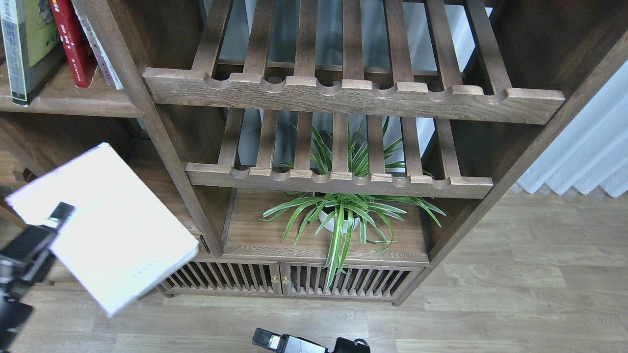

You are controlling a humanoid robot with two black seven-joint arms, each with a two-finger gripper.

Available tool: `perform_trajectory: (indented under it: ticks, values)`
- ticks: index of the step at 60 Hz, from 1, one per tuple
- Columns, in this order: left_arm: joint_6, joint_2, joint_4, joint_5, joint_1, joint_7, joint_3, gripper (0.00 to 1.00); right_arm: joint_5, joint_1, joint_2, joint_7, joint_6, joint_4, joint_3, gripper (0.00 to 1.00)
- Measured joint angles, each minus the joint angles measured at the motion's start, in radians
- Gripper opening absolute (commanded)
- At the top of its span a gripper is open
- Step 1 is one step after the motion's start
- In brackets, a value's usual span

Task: Organize books on shelf
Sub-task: 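Carry the white paperback with the left gripper toward the side shelf, then place the white paperback on the side shelf with the left gripper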

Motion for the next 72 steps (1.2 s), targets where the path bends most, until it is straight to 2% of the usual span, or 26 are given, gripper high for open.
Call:
perform_trajectory:
  ticks: [10,19,35,47,72]
  values:
    - [0.000,0.008,0.000,-0.051,-0.010,-0.002,-0.050,0.03,0.000,0.003,0.003,0.000,0.000,-0.017,0.000,1.00]
    - [0.000,0.022,0.000,-0.060,-0.086,-0.020,-0.067,0.02,0.000,0.006,0.011,0.000,0.000,-0.024,0.000,1.00]
    - [0.000,0.025,0.019,-0.059,-0.230,-0.022,-0.077,0.02,-0.003,0.008,0.011,-0.004,0.000,-0.025,0.000,1.00]
    - [0.000,0.035,0.073,-0.050,-0.357,-0.007,-0.107,0.02,-0.003,0.005,0.010,-0.003,0.000,-0.025,0.001,1.00]
    - [0.000,0.081,0.217,-0.034,-0.487,0.004,-0.100,0.03,-0.001,0.001,0.010,-0.003,0.000,-0.023,0.002,1.00]
